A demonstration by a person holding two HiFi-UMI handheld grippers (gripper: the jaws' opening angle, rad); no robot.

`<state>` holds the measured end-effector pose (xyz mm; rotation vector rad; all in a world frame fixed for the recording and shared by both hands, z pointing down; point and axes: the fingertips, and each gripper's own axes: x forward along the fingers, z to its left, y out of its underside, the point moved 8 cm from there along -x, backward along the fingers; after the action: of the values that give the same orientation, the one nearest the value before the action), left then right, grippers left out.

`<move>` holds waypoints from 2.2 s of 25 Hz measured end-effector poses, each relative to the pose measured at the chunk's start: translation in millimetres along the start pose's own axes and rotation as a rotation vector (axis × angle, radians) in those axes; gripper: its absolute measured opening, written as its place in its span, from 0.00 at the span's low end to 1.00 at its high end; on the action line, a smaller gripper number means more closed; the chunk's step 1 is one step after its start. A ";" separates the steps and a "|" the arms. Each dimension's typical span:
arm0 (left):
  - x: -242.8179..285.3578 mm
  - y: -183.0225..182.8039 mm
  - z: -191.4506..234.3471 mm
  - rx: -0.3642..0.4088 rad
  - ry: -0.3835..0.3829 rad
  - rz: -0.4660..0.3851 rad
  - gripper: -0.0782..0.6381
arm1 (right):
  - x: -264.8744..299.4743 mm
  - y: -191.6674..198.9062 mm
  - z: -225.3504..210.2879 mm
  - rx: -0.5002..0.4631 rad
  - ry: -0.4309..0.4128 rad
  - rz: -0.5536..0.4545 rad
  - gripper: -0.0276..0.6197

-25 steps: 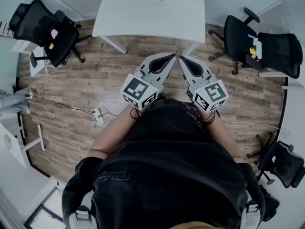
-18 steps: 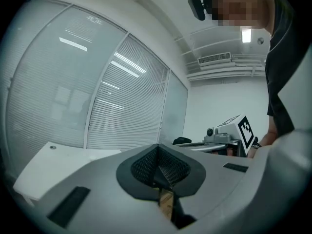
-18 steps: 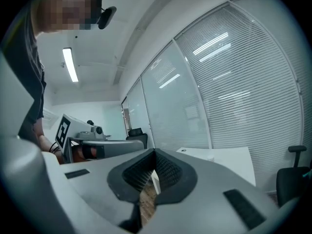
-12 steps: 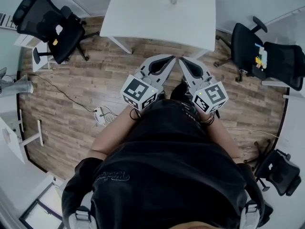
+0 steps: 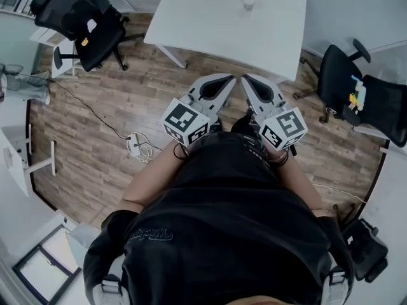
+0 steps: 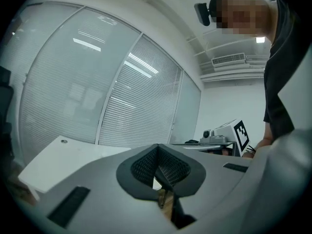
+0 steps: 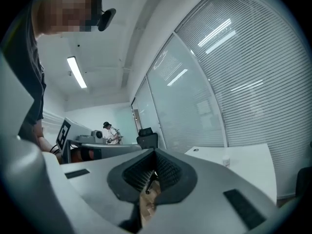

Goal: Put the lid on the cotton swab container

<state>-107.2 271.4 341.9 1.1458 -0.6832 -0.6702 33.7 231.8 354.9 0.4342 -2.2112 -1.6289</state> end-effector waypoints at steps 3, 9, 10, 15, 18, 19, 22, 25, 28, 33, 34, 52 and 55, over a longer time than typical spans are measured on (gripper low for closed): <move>18.3 -2.9 1.3 0.000 -0.010 0.003 0.13 | 1.1 -7.7 -18.9 -0.011 -0.017 0.000 0.08; 73.1 -9.4 1.5 0.013 -0.021 0.009 0.13 | -5.3 -21.7 -71.9 -0.005 -0.015 0.005 0.08; 82.5 -11.8 2.9 0.014 -0.024 0.007 0.13 | -5.7 -25.6 -82.0 -0.005 -0.012 0.005 0.08; 129.2 -23.3 7.6 0.010 -0.049 -0.017 0.13 | -10.1 -45.8 -129.1 -0.036 -0.034 -0.001 0.08; 153.7 -28.8 5.7 0.002 -0.042 -0.043 0.13 | -15.8 -54.9 -154.5 -0.039 -0.034 -0.003 0.08; 161.5 -29.7 4.3 -0.002 -0.037 -0.048 0.13 | -18.3 -56.7 -162.3 -0.036 -0.033 -0.003 0.08; 184.4 -30.7 -0.7 -0.004 -0.032 -0.044 0.13 | -26.0 -60.8 -181.7 -0.038 -0.042 -0.005 0.08; 200.7 -28.2 -7.9 -0.007 -0.034 -0.039 0.13 | -34.8 -60.6 -194.8 -0.031 -0.046 -0.002 0.08; 213.9 -23.0 -14.5 -0.015 -0.027 -0.031 0.13 | -45.0 -59.2 -205.6 -0.030 -0.047 -0.004 0.08; 231.1 -21.7 -19.3 -0.012 -0.018 -0.020 0.13 | -60.9 -58.7 -223.1 -0.021 -0.007 -0.003 0.08; 233.9 -22.1 -20.4 -0.009 -0.011 -0.016 0.13 | -62.4 -59.4 -225.6 -0.020 0.000 -0.005 0.08; 275.9 -26.2 -16.7 0.011 0.081 0.033 0.13 | -82.3 -66.0 -254.4 -0.009 0.116 -0.034 0.08; 279.1 -26.9 -11.3 0.009 0.088 0.037 0.13 | -76.8 -67.0 -256.4 -0.012 0.116 -0.031 0.08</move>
<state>71.5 55.3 351.8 1.1615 -0.6317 -0.5821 221.6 29.8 352.3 0.5476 -2.1186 -1.5903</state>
